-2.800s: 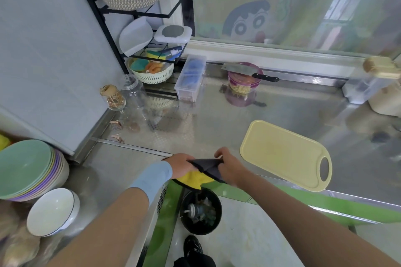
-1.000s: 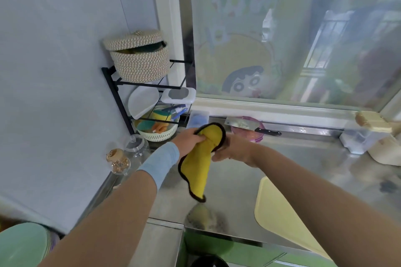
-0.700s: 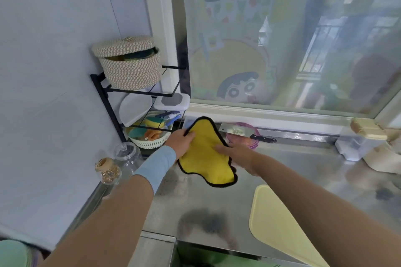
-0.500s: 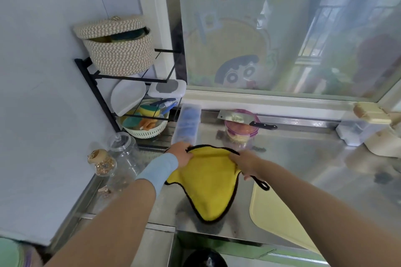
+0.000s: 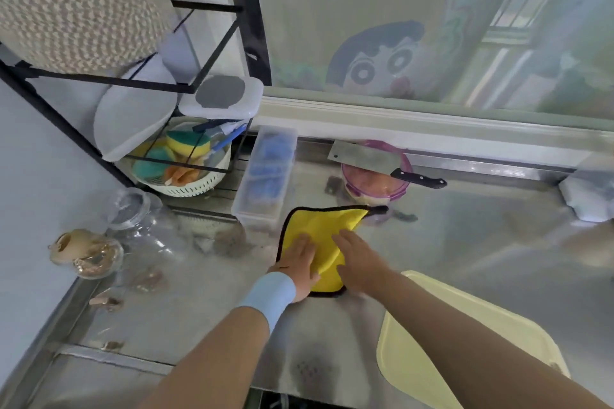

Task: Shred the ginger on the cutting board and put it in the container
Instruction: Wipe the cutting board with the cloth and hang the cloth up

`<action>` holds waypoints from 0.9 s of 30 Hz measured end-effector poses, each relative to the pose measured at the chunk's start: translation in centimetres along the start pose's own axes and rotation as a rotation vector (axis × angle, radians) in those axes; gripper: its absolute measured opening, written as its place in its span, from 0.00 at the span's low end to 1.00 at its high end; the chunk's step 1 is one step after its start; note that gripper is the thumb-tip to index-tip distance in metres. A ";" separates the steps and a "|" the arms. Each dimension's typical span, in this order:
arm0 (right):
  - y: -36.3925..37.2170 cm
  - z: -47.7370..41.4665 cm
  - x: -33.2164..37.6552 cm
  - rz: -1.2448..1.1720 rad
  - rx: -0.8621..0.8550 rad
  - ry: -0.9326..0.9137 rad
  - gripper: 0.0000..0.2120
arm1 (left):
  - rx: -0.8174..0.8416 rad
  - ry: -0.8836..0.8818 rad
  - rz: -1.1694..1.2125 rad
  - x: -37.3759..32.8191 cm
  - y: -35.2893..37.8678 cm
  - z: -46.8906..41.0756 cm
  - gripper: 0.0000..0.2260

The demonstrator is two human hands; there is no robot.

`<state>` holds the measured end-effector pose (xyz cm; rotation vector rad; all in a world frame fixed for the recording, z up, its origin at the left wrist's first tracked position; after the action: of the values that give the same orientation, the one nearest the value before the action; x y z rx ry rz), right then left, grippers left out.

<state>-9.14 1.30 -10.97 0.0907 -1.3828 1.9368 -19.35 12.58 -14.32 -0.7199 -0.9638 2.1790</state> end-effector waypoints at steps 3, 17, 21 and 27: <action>0.5 -3.5 -1.0 0.144 0.030 -0.073 0.35 | -0.051 -0.024 -0.157 -0.8 -0.1 -3.9 0.34; -1.0 -12.5 -3.2 0.228 -0.052 -0.067 0.37 | -0.158 0.008 -0.181 -3.0 -8.3 -16.9 0.28; -0.8 -8.8 -3.8 0.193 -0.084 -0.114 0.40 | -0.243 0.124 -0.276 -4.3 -7.1 -12.4 0.27; -1.6 -2.6 -8.0 0.148 -0.142 -0.078 0.19 | -0.195 0.334 -0.145 -7.0 -2.9 -6.8 0.31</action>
<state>-1.45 -0.48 -14.40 -0.0037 -1.6144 1.9655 -9.26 11.92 -14.45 -1.0338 -1.0225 1.7835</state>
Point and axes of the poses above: each hand's wrist, its own z-axis away from the middle knuckle, its own y-axis out of the palm, x = y × z, the point moved 5 cm from there along -z, towards the middle knuckle, and after that the axes turned 9 degrees about -y, right-handed, at the moved point
